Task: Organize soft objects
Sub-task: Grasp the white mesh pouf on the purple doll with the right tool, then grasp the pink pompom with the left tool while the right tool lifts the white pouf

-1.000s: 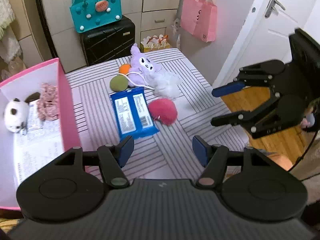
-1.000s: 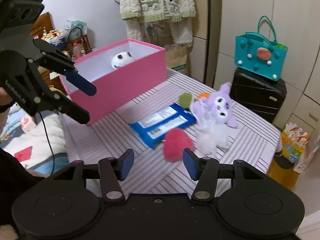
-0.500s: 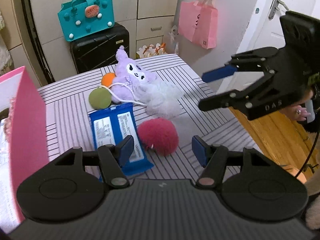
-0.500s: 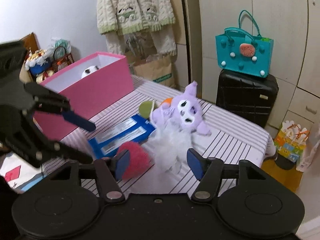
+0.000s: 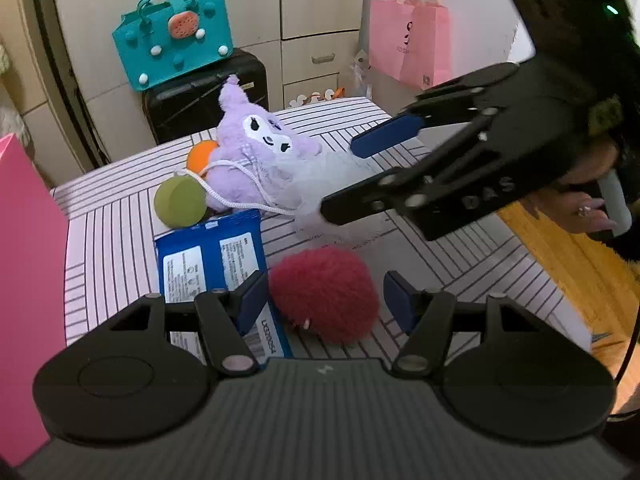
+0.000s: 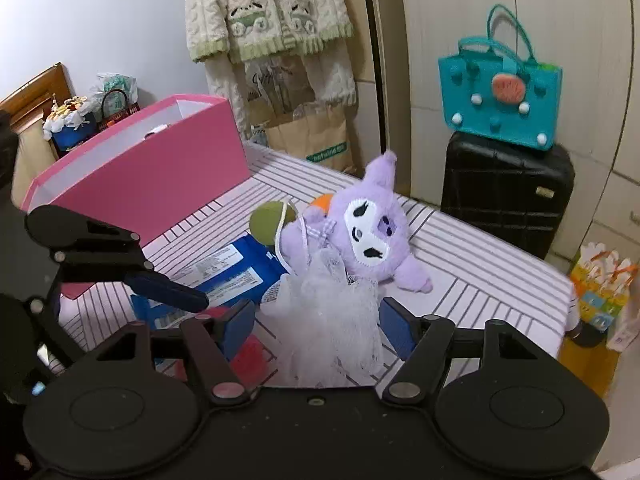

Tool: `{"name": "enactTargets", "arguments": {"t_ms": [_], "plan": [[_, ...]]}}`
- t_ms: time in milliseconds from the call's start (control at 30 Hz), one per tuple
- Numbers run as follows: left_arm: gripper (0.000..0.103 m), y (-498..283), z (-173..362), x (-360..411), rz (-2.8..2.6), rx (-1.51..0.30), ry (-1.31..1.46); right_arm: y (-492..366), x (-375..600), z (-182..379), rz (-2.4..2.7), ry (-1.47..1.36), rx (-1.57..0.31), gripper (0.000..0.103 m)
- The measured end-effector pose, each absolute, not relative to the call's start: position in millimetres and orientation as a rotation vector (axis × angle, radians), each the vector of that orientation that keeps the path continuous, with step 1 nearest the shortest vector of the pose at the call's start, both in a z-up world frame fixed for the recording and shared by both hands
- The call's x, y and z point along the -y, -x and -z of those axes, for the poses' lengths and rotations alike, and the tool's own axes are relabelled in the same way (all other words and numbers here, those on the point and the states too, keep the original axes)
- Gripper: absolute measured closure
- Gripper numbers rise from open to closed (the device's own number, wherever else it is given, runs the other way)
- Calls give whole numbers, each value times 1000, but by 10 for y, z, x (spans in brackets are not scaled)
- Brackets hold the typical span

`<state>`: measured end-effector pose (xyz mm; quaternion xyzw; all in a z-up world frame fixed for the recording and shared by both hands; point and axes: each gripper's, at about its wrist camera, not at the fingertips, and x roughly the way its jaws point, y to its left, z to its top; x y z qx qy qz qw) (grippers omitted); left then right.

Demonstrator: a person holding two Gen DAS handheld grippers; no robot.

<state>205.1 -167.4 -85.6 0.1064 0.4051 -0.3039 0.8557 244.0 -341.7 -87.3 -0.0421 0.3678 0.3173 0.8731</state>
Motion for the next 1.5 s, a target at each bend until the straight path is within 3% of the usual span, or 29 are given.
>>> {"name": "enactTargets", "arguments": {"t_ms": [367,500,633,767,1233,1500], "plan": [[43,-2085,951,1736,625,-848,-235,-2509,3263,1174,-629,111,-798,32],[49,-2097,970,1734,590,-861,-212,-2414,3265,1175,-603,133,-764,57],[54,-2095,974,1718,581,-854,-220,-2330,3298,1162,-588,137,-750,66],[60,-2059,980,1732,570,-839,-240,-2251,3342,1120,-591,120,-750,69],[61,-1892,670,1411,575,-795,-118,-1742,3306,792,-643,117,-733,70],[61,-1792,542,1247,632,-845,-86,-1606,3256,635,-685,29,-853,70]]}}
